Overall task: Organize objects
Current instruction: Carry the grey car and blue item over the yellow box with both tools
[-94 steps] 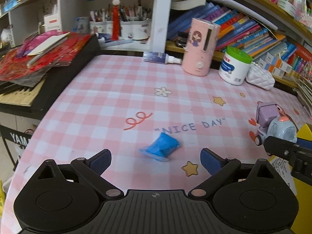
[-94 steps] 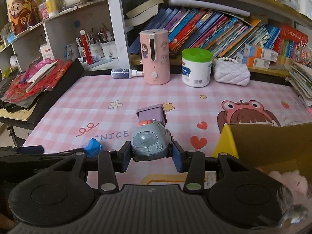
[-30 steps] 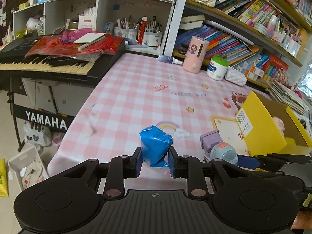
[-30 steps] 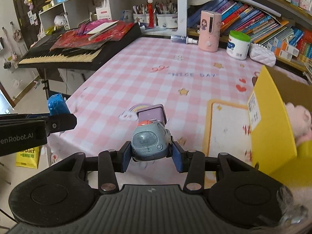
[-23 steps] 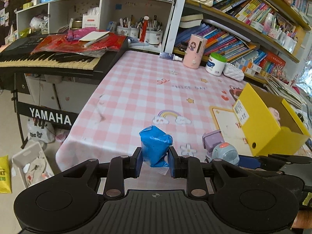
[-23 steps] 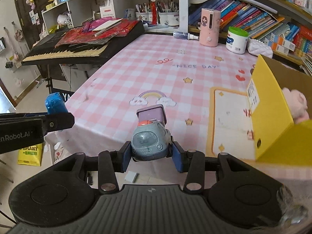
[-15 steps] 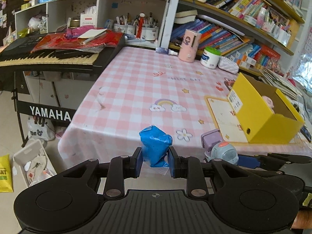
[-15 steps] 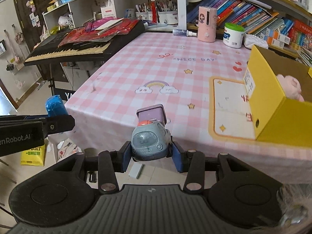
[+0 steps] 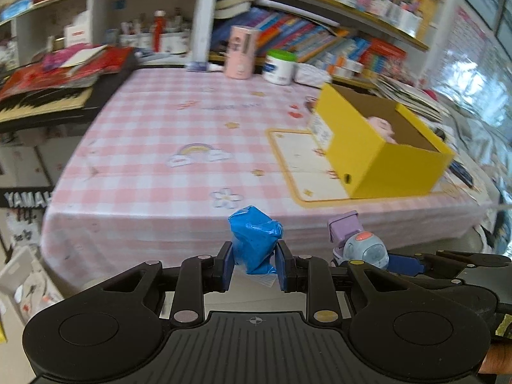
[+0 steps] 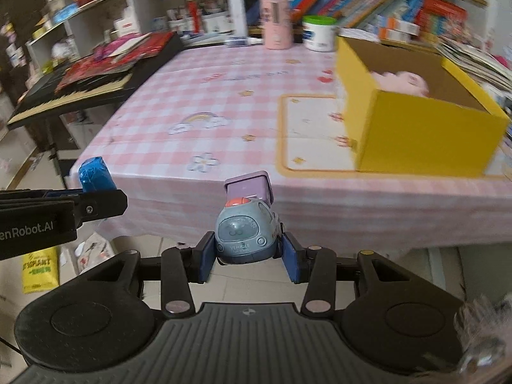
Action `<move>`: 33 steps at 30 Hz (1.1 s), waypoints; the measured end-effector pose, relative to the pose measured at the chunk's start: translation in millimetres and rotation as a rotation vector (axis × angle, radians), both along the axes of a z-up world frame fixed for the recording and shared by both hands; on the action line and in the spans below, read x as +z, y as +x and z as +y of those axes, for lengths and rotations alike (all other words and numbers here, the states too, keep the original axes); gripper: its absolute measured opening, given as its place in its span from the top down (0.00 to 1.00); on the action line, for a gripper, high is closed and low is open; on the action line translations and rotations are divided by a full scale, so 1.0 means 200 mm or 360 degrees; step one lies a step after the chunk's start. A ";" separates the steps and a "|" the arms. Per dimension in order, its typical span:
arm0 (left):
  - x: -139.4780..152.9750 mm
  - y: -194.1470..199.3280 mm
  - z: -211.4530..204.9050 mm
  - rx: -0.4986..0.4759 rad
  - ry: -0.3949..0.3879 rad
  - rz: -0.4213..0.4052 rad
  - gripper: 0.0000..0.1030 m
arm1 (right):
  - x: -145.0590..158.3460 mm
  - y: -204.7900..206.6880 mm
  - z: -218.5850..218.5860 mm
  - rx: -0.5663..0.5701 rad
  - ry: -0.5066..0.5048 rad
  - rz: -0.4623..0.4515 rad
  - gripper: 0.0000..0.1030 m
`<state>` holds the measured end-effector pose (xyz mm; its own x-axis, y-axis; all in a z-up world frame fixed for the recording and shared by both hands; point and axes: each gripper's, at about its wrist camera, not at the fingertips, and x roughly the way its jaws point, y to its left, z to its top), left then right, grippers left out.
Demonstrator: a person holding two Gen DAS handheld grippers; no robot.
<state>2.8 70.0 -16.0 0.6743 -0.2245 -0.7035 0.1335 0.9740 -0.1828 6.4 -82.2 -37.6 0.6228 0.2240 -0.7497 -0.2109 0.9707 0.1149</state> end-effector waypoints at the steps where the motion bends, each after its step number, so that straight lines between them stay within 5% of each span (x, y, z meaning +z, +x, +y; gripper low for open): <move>1: 0.00 0.01 -0.03 -0.0034 0.0000 -0.0003 0.75 | 0.00 -0.01 -0.04 -0.0036 0.0000 0.0000 0.60; 15: 0.02 0.17 -0.53 -0.0422 -0.0003 -0.0017 0.75 | 0.03 -0.05 -0.49 -0.0421 -0.0028 -0.0011 0.60; 23: 0.05 0.28 -0.75 -0.0485 0.0030 -0.0043 0.75 | 0.05 0.04 -0.75 -0.0555 0.0004 -0.0012 0.60; 33: 0.19 0.43 -1.04 -0.0524 0.0076 -0.0287 0.75 | 0.16 0.20 -1.01 -0.0540 -0.0004 -0.0175 0.60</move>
